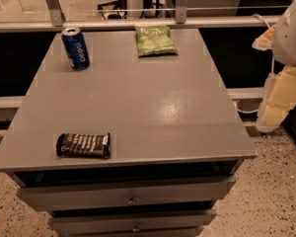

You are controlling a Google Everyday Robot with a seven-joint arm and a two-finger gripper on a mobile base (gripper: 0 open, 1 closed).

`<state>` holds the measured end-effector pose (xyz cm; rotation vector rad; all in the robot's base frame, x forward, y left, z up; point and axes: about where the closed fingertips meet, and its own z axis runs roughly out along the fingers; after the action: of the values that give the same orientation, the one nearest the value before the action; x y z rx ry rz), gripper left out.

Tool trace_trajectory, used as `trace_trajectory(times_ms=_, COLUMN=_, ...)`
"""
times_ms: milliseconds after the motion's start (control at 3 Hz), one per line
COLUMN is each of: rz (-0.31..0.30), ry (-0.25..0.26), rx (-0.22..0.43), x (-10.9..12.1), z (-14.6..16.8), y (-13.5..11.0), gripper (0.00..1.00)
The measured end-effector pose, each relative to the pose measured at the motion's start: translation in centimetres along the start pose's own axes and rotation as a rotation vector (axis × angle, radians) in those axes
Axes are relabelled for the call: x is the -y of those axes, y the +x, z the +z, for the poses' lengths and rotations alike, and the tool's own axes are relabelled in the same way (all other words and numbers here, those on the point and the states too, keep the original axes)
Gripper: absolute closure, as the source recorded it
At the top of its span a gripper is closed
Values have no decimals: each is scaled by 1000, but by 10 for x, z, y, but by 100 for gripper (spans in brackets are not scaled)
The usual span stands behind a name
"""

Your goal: Pick pepsi can

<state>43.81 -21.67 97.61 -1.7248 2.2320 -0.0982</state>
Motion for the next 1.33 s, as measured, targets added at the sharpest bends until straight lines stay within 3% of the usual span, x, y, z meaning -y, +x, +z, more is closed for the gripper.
trace_trajectory(times_ms=333, rz=0, ry=0, rx=0, x=0, z=0, y=0, gripper=0)
trace_trajectory(times_ms=667, rz=-11, ry=11, rx=55, x=22, z=20, y=-25, gripper=0)
trace_trajectory(times_ms=1333, rz=23, ry=7, rx=249, x=75, z=77, y=-101, gripper=0)
